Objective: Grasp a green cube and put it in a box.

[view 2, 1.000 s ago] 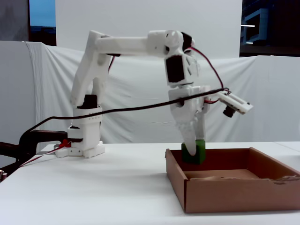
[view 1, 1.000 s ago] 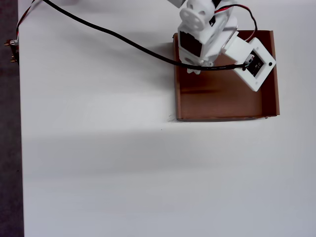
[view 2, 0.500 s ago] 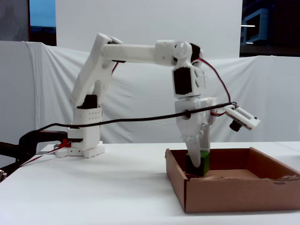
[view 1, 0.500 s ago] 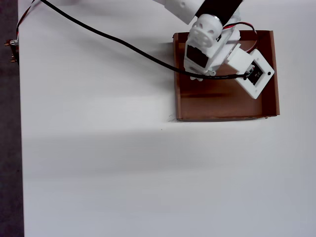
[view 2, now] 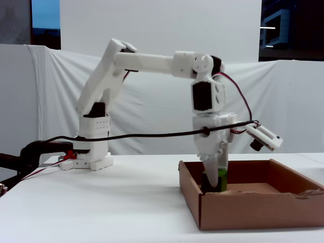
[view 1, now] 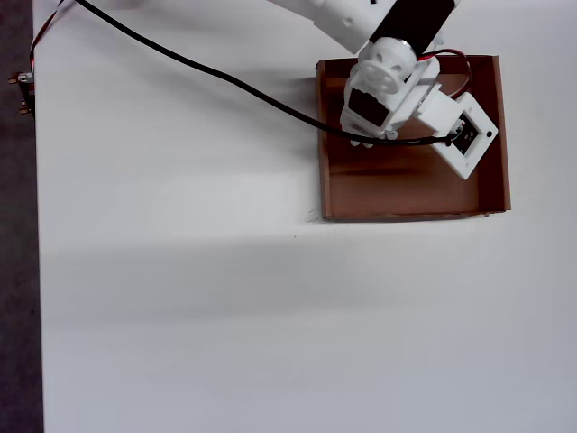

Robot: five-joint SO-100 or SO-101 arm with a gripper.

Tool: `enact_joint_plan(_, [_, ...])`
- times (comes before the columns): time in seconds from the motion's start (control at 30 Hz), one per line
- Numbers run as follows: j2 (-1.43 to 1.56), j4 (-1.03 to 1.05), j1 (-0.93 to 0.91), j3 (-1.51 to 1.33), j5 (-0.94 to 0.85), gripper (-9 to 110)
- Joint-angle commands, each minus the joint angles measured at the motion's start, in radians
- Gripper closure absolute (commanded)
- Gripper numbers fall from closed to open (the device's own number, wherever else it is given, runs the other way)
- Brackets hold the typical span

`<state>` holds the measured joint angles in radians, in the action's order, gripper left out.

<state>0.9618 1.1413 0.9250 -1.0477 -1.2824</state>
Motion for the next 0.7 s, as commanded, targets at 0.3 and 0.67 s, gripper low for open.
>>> enact_joint_plan(0.3, [0.012,0.006,0.015,0.064,-0.009,80])
enact_joint_plan(0.67, [0.331,0.04,-0.078,-0.183,0.017,80])
